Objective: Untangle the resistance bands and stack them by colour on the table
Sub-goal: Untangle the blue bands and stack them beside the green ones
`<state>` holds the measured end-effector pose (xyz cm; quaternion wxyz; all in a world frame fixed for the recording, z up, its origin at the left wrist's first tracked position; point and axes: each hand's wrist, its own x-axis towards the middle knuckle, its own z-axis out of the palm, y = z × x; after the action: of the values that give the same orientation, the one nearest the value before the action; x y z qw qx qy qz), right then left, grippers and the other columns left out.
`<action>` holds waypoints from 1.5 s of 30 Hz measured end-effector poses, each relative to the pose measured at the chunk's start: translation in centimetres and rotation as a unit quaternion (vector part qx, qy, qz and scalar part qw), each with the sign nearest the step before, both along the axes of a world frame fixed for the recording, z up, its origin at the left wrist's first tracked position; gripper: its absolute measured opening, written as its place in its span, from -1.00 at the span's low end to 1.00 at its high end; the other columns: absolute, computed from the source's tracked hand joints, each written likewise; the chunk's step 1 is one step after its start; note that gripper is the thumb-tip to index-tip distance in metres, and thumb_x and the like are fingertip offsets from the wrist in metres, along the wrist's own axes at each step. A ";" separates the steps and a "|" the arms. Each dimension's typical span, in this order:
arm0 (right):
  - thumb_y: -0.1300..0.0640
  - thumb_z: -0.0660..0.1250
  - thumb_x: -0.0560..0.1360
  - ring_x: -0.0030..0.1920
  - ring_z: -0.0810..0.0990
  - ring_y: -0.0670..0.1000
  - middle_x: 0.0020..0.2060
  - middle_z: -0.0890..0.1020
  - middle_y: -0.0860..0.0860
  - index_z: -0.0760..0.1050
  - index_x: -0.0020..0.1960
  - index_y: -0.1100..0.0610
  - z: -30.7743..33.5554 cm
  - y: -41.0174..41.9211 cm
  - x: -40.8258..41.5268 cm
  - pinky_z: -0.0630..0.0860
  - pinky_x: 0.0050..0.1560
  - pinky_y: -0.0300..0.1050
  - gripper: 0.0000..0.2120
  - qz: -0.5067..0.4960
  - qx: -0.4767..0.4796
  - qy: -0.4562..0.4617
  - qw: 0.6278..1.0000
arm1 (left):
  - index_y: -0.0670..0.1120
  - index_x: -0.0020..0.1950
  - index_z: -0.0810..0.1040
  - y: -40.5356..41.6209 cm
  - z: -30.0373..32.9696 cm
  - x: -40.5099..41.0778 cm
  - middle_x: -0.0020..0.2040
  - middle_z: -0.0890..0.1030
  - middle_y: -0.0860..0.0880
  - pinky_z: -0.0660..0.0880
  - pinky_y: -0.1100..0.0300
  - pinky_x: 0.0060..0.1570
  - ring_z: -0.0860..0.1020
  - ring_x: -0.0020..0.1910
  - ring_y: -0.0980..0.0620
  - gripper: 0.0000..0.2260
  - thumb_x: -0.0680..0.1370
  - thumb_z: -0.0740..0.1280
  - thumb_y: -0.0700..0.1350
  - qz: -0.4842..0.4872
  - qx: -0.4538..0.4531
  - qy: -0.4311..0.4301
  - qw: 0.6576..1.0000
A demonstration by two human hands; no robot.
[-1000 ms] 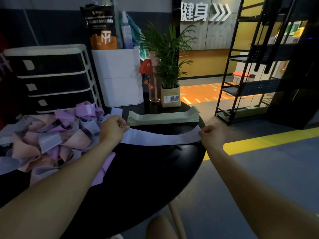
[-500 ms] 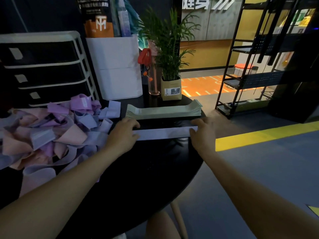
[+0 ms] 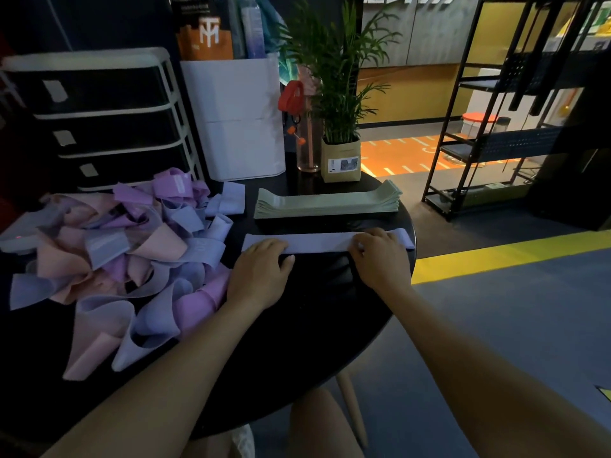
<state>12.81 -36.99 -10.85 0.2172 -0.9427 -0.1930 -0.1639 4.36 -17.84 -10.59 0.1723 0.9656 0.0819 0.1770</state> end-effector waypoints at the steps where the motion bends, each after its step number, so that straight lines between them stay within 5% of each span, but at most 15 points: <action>1: 0.10 0.17 0.56 0.07 0.46 0.19 -0.01 0.57 0.12 0.57 -0.03 0.20 0.0 0.0 0.0 0.40 -0.03 -0.01 -0.75 0.002 0.005 0.003 1.000 | -0.08 0.32 0.44 0.0 0.0 0.0 0.32 0.47 -0.01 0.32 0.12 0.25 0.41 0.29 -0.02 -0.66 0.60 0.18 0.01 0.004 -0.002 -0.003 1.000; 8: 0.14 0.17 0.56 0.05 0.43 0.19 -0.06 0.53 0.16 0.52 -0.14 0.23 0.4 0.1 -0.1 0.37 -0.06 -0.02 -0.77 0.028 0.016 0.025 0.999 | -0.08 0.32 0.45 -0.3 0.3 -0.4 0.32 0.48 -0.02 0.33 0.11 0.23 0.42 0.28 -0.03 -0.67 0.59 0.19 -0.01 0.020 -0.007 -0.007 1.000; 13: 0.16 0.23 0.55 0.20 0.39 0.19 0.17 0.51 0.14 0.52 0.22 0.18 0.9 0.6 -0.5 0.36 0.13 0.02 -0.72 0.044 0.025 0.014 0.999 | -0.12 0.31 0.44 -0.2 0.8 -0.6 0.31 0.44 -0.05 0.35 0.07 0.23 0.39 0.28 -0.05 -0.68 0.58 0.21 -0.06 0.016 -0.033 0.000 0.999; 18: 0.17 0.22 0.55 0.21 0.39 0.15 0.18 0.48 0.14 0.49 0.25 0.17 1.9 4.9 -1.8 0.37 0.16 -0.03 -0.71 0.088 0.064 0.046 0.993 | -0.12 0.28 0.45 1.9 3.5 -1.1 0.25 0.44 -0.13 0.39 0.00 0.18 0.40 0.24 -0.13 -0.71 0.57 0.17 -0.17 0.024 -0.003 0.016 1.000; 22: 0.18 0.26 0.54 0.18 0.47 0.14 0.15 0.54 0.15 0.53 0.19 0.20 3.3 10.4 -3.0 0.39 0.18 -0.05 -0.75 0.159 0.078 0.081 0.981 | -0.07 0.21 0.49 5.0 5.8 -2.8 0.22 0.46 -0.11 0.40 0.00 0.11 0.43 0.21 -0.14 -0.72 0.53 0.18 -0.24 0.056 0.046 0.003 0.997; 28: 0.23 0.27 0.48 0.02 0.55 0.23 0.00 0.60 0.25 0.55 0.02 0.29 3.9 17.9 -4.5 0.39 -0.11 -0.12 -0.81 0.231 0.071 0.117 0.963 | -0.08 0.15 0.53 10.4 6.7 -6.3 0.16 0.49 -0.12 0.38 0.02 0.10 0.42 0.20 -0.14 -0.76 0.51 0.23 -0.22 0.073 0.071 -0.004 0.995; 33: 0.18 0.25 0.47 0.05 0.51 0.28 0.07 0.53 0.29 0.51 0.11 0.23 3.3 20.7 -4.8 0.39 -0.08 -0.05 -0.75 0.248 0.022 0.141 0.958 | -0.06 0.26 0.46 13.1 6.3 -7.9 0.24 0.42 -0.10 0.31 0.06 0.16 0.36 0.26 -0.11 -0.69 0.51 0.27 -0.16 0.070 0.107 0.049 0.991; 36: 0.20 0.28 0.46 0.03 0.53 0.24 -0.06 0.54 0.20 0.50 -0.08 0.23 3.9 21.1 -5.3 0.45 0.02 0.03 -0.89 0.262 0.010 0.152 0.953 | -0.06 0.24 0.47 14.2 6.0 -8.6 0.23 0.43 -0.08 0.36 0.01 0.17 0.38 0.24 -0.11 -0.71 0.52 0.26 -0.15 0.077 0.115 0.052 0.989; 38: 0.22 0.28 0.47 -0.09 0.53 0.18 -0.22 0.50 0.14 0.43 -0.24 0.19 4.4 21.0 -5.6 0.47 -0.09 -0.05 -0.88 0.269 0.000 0.177 0.947 | -0.05 0.18 0.49 14.8 6.0 -9.1 0.19 0.46 -0.07 0.41 -0.02 0.09 0.42 0.19 -0.11 -0.77 0.52 0.25 -0.15 0.080 0.109 0.050 0.989; 41: 0.30 0.32 0.47 -0.21 0.42 0.02 -0.32 0.49 0.13 0.50 -0.23 0.31 5.6 21.4 -5.9 0.34 -0.26 -0.16 -0.88 0.291 0.068 0.185 0.936 | -0.05 0.05 0.53 15.6 6.4 -9.7 0.06 0.50 -0.05 0.44 0.03 -0.06 0.49 0.06 -0.10 -0.87 0.53 0.25 -0.14 0.094 0.082 0.015 0.992; 45: 0.32 0.31 0.49 -0.21 0.42 -0.03 -0.34 0.44 -0.02 0.41 -0.34 0.06 9.1 22.5 -6.3 0.43 -0.13 -0.14 -0.72 0.319 0.163 0.164 0.919 | -0.08 -0.10 0.46 16.8 7.7 -10.3 -0.10 0.42 -0.01 0.30 0.12 -0.20 0.45 -0.08 -0.07 -0.96 0.54 0.25 -0.15 0.144 0.051 -0.046 0.987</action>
<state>6.56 -14.53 -1.78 0.4369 -0.7966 -0.4157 0.0419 -5.99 -1.02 -2.91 0.0989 0.9421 0.2027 0.2483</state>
